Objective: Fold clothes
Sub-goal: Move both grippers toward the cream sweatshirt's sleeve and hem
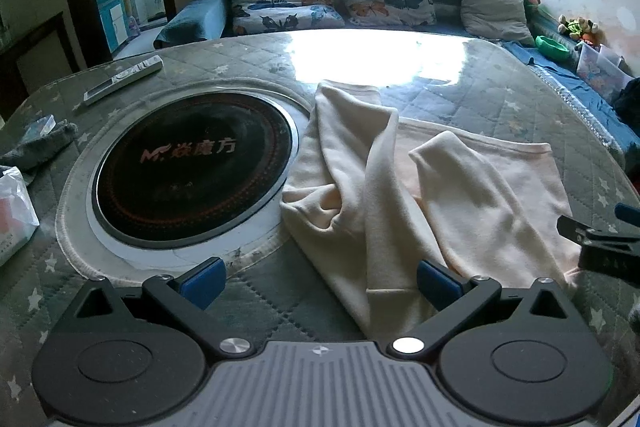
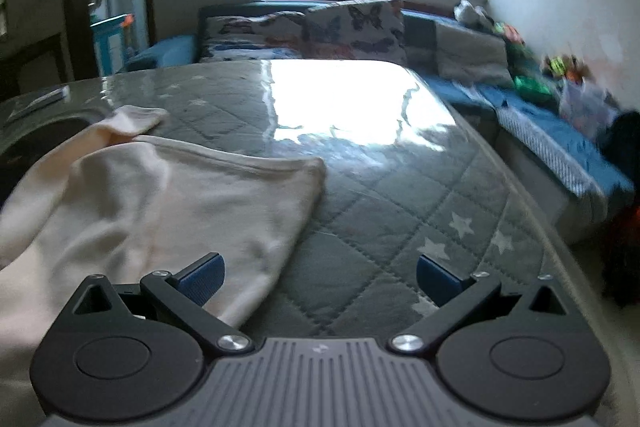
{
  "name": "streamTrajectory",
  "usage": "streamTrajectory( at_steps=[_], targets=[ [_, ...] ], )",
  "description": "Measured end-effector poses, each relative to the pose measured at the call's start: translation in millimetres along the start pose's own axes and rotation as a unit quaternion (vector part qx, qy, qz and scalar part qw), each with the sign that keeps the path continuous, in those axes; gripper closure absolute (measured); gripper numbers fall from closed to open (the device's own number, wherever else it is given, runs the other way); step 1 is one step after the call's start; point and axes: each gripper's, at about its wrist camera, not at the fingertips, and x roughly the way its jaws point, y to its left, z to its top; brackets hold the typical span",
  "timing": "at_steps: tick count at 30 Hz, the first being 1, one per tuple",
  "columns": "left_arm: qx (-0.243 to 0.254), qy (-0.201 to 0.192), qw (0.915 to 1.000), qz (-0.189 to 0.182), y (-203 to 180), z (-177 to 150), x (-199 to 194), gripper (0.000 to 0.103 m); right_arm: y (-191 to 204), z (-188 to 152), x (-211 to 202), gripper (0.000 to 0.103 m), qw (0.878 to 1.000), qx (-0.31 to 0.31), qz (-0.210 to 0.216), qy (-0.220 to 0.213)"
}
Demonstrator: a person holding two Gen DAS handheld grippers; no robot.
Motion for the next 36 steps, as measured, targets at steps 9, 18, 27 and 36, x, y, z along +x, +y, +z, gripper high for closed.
streamTrajectory(
  at_steps=[9,18,27,36],
  targets=[
    [0.005,0.009,0.9999,-0.002,-1,-4,-3,0.0,25,1,-39,0.0,0.998,-0.029,0.05,0.001],
    [0.01,0.014,0.9998,-0.007,-4,-13,-9,0.0,53,-5,-59,0.0,0.996,-0.063,0.052,0.021],
    [-0.004,0.02,0.9997,-0.013,-1,-17,-12,0.0,62,-14,-73,0.0,0.996,-0.05,0.059,0.037],
    [0.0,0.026,0.9996,-0.007,0,-20,-9,0.0,67,-13,-74,0.0,0.996,-0.045,0.061,0.037]
  ],
)
